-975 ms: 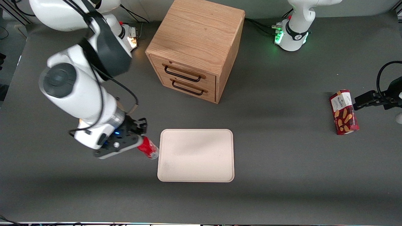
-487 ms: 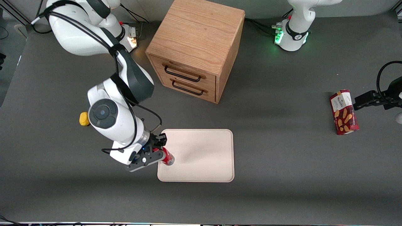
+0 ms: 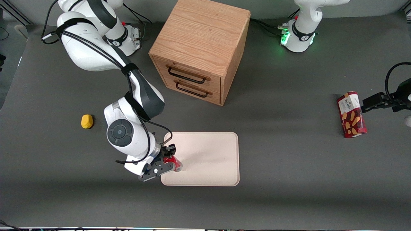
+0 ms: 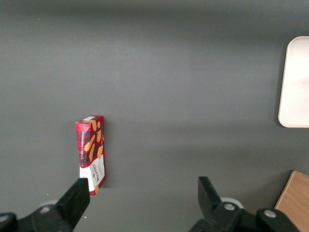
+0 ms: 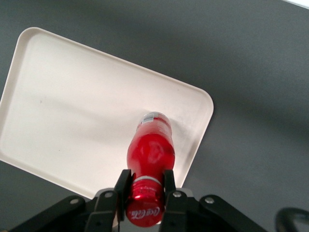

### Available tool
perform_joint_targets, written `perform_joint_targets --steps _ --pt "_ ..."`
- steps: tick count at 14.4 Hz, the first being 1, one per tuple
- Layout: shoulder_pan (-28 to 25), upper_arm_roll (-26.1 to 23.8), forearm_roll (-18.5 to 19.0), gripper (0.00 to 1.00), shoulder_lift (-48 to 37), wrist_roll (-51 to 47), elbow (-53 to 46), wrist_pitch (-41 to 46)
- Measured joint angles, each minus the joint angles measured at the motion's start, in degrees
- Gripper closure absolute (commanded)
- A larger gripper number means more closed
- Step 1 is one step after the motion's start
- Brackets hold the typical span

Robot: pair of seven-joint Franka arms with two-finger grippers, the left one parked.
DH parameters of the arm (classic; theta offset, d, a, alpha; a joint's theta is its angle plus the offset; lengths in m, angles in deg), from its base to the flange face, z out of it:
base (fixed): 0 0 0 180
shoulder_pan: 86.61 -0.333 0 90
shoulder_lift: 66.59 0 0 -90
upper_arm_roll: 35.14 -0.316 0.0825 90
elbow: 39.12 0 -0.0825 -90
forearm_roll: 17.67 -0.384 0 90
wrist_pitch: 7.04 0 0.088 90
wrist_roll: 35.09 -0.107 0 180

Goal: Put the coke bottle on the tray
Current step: 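Lower the bottle onto the tray's edge and open the right gripper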

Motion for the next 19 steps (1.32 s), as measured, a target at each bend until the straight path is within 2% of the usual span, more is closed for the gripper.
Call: perform_joint_targets --steps 9,10,11,12,19 --pt "0.6 1.0 0.0 0.99 1.1 -0.2 1.5 0.1" --pt "0.6 1.0 0.0 0.86 1.1 -0.7 1.8 0.0" --pt "0.6 1.0 0.0 0.63 1.1 -1.1 2.0 -0.2" --pt "0.6 1.0 0.0 0.01 1.1 -1.3 2.1 -0.4" --pt "0.6 1.0 0.0 0.0 1.1 -1.6 3.7 -5.1"
